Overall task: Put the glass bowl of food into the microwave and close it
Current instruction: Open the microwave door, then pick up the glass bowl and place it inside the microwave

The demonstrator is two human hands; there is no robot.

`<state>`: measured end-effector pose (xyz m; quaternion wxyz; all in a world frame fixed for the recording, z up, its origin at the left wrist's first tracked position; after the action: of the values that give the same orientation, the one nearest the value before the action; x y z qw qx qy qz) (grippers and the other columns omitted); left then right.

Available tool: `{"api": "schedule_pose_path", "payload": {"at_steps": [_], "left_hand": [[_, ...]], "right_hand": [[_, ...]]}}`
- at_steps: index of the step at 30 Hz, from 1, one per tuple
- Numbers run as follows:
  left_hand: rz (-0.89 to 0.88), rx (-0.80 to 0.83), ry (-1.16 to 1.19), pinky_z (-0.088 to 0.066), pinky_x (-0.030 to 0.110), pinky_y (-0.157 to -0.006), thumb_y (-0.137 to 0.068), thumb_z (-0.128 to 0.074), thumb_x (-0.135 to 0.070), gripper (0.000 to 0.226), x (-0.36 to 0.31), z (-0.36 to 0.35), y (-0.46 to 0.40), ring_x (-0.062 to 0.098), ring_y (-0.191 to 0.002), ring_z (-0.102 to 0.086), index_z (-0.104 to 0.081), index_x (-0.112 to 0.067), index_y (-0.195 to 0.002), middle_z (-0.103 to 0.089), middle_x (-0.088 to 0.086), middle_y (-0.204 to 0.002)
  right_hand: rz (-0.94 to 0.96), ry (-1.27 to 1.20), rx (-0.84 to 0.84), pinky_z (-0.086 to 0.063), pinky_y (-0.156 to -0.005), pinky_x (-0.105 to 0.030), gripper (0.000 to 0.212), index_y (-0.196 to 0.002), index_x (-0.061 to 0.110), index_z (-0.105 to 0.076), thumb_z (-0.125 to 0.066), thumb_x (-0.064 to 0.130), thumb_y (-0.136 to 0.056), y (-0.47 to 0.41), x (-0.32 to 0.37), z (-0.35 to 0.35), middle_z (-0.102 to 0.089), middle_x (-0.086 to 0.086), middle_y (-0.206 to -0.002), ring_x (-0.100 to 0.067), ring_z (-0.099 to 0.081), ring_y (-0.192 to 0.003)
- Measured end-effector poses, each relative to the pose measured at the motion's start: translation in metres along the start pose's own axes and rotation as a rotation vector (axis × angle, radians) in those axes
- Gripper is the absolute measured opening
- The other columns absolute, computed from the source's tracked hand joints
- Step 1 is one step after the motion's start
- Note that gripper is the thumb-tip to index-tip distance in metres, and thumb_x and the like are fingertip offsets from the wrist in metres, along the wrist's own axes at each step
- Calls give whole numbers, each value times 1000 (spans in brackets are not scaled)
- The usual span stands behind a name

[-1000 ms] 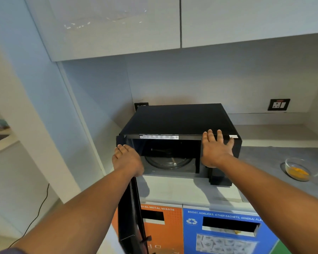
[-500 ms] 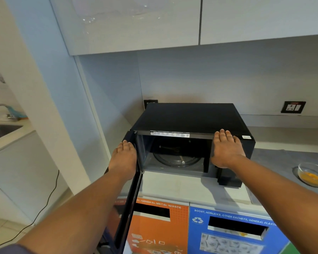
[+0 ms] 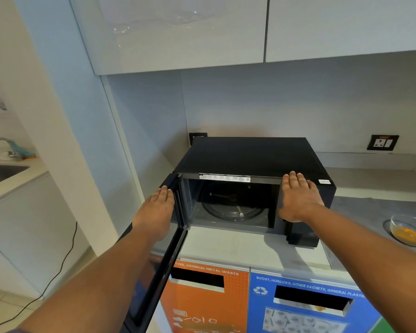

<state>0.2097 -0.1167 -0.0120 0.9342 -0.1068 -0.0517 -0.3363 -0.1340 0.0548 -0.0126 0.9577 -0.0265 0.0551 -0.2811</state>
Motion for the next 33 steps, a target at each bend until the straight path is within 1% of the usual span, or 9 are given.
{"api": "schedule_pose_path", "payload": {"at_steps": [4, 11, 14, 19, 22, 24, 27, 30, 33], "left_hand": [[-41, 14, -40, -17, 41, -128, -91, -54, 0, 88, 5, -3, 1, 29, -159, -8, -5, -8, -162, -5, 15, -172], [-58, 36, -75, -13, 42, -128, -90, -53, -3, 88, 2, -5, -5, 30, -159, -6, -3, -8, -162, -3, 16, -172], [-45, 21, -83, -15, 44, -128, -90, -55, -15, 88, -3, -8, -14, 32, -158, -9, -5, -7, -162, -6, 17, -172], [58, -53, -78, -20, 46, -126, -89, -55, -49, 94, -16, -11, -34, 35, -156, -18, -14, -4, -161, -18, 18, -169], [130, -107, -64, -21, 49, -125, -89, -52, -44, 86, -33, -12, -44, 35, -155, -21, -21, -5, -160, -25, 17, -168], [141, -119, -26, -19, 50, -125, -89, -54, -41, 84, -47, -15, -50, 36, -155, -21, -24, -4, -159, -27, 17, -167], [41, -168, 72, -24, 48, -125, -89, -61, -36, 83, -82, -14, -59, 35, -153, -27, -28, -1, -157, -32, 20, -165], [-201, -353, 265, -29, 51, -122, -92, -54, -30, 73, -142, -6, -64, 34, -152, -31, -35, 1, -155, -35, 21, -162], [-372, -444, 402, -20, 45, -126, -97, -44, -38, 72, -208, 3, -66, 23, -158, -13, -27, -6, -159, -24, 13, -169]], "right_hand": [[0, 5, 8, -7, -127, -52, 109, -163, 10, 5, -66, 49, -90, -3, 0, -2, 6, -16, -173, -36, 8, -158], [-3, -3, -1, -8, -128, -51, 107, -163, 11, 4, -65, 48, -91, -2, -3, -3, 5, -15, -173, -34, 6, -159], [-7, -7, -13, -8, -128, -50, 106, -163, 11, 5, -65, 46, -90, 0, -5, -2, 5, -14, -173, -33, 6, -159], [25, -30, -50, -3, -126, -48, 104, -163, 13, 8, -62, 43, -92, -1, -7, -8, 8, -12, -173, -30, 9, -159], [56, -44, -99, -1, -125, -47, 98, -164, 13, 6, -57, 42, -95, -2, -12, -14, 7, -11, -174, -29, 8, -159], [88, -96, -167, -2, -125, -46, 91, -165, 15, 0, -53, 44, -96, -1, -17, -16, 1, -9, -174, -27, 4, -159], [152, -193, -290, -2, -125, -42, 79, -165, 17, -11, -45, 42, -97, 4, -26, -18, -10, -5, -174, -22, -4, -159], [152, -258, -429, -5, -125, -41, 72, -163, 16, -20, -40, 43, -99, 16, -48, -26, -18, -4, -173, -20, -9, -159], [121, -273, -491, -9, -126, -42, 68, -162, 16, -23, -37, 45, -101, 29, -88, -37, -22, -5, -171, -20, -10, -159]]}}
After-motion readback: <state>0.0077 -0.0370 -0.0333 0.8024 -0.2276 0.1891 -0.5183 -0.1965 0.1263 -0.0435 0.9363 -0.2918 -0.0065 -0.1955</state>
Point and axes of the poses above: each hand's wrist, its own y-axis away from the middle knuckle, its own z-axis out of the back of the hand, x = y × z, the point moved 5 cm from there along -y, towards the middle knuckle
